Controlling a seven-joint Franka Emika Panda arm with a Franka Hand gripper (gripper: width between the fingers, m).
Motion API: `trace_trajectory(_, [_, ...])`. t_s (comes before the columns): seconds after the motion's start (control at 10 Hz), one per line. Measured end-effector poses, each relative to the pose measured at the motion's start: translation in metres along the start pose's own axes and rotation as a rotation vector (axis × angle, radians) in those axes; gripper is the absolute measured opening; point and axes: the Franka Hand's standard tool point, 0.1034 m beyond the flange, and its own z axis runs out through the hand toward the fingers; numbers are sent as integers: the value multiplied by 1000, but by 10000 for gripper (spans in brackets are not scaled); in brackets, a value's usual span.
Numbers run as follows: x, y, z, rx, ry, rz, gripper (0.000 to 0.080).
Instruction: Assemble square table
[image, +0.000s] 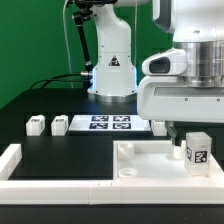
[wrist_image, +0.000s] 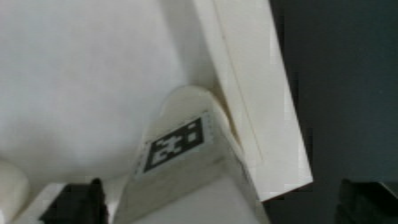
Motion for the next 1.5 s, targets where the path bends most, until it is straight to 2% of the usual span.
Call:
trace_trajectory(0.2, [-1,-1,0,6,-4,137,648])
trace_trajectory(0.5, [-1,-1,0,6,-4,140,648])
trace_trajectory(0.7, [-1,3,1,-1,-9,143,400])
trace_trajectory(1.2, [0,5,1,-3,-9,165,400])
trace_trajectory(1.3, [-1,5,1,-3,-11,252,400])
trace_trajectory(1.5, [-2,3,1,-4,-12,596,400])
